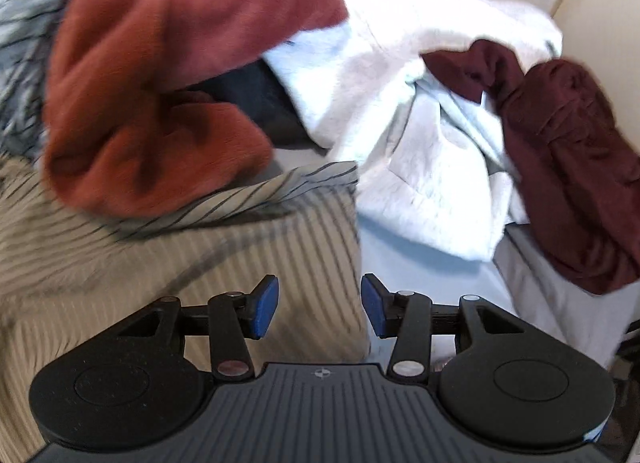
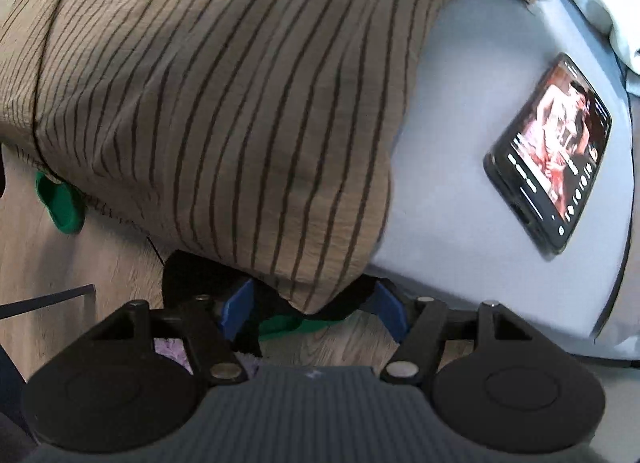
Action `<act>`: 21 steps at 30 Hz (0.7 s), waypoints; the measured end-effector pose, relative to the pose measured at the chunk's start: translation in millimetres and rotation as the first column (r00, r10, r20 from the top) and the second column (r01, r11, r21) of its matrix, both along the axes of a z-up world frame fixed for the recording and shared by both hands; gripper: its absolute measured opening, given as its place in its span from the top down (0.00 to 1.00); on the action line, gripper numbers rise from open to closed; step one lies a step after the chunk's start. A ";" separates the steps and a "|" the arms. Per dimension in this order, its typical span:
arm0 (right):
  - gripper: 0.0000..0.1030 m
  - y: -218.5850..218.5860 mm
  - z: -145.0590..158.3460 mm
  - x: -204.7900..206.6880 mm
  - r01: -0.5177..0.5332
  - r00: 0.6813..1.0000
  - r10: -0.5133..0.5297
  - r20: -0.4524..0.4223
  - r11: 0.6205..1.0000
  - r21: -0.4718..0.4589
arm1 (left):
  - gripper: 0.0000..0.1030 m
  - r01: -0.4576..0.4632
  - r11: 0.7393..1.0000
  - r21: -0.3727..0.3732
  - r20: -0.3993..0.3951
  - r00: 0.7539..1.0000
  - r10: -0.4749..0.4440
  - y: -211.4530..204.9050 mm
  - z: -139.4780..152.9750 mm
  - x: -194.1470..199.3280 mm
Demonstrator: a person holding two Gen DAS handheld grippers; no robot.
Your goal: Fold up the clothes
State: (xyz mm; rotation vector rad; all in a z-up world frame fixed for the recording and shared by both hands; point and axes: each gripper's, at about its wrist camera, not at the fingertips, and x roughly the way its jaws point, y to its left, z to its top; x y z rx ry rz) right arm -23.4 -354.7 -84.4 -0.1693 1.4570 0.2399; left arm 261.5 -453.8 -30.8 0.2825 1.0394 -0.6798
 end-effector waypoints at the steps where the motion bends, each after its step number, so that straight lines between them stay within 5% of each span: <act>1: 0.32 1.4 1.4 0.3 -0.005 1.000 0.005 0.002 1.000 0.001 | 0.57 0.012 1.000 0.026 0.006 1.000 -0.012 -12.2 -8.1 1.8; 7: 0.32 9.3 9.7 3.1 -0.011 1.000 0.011 -0.006 1.000 0.009 | 0.57 -0.020 0.981 0.191 0.065 0.998 0.008 -53.6 -57.4 13.5; 12: 0.32 10.0 9.2 5.2 -0.011 1.000 0.011 -0.013 1.000 0.018 | 0.56 -0.025 0.990 0.142 0.050 0.999 0.018 -51.2 -72.9 18.9; 14: 0.32 8.9 7.2 4.7 -0.003 1.000 0.004 -0.015 1.000 0.019 | 0.83 -0.017 0.994 0.105 0.037 0.999 0.014 -46.9 -74.2 21.5; 16: 0.32 6.7 6.9 4.1 0.010 1.000 -0.010 -0.015 1.000 0.021 | 0.98 -0.016 0.997 0.075 0.021 1.000 0.014 -40.9 -75.1 25.2; 21: 0.41 -1.5 17.4 4.6 0.058 0.998 -0.058 0.006 0.996 0.071 | 1.00 -0.012 1.000 0.028 0.039 0.999 0.011 -22.5 -68.8 27.6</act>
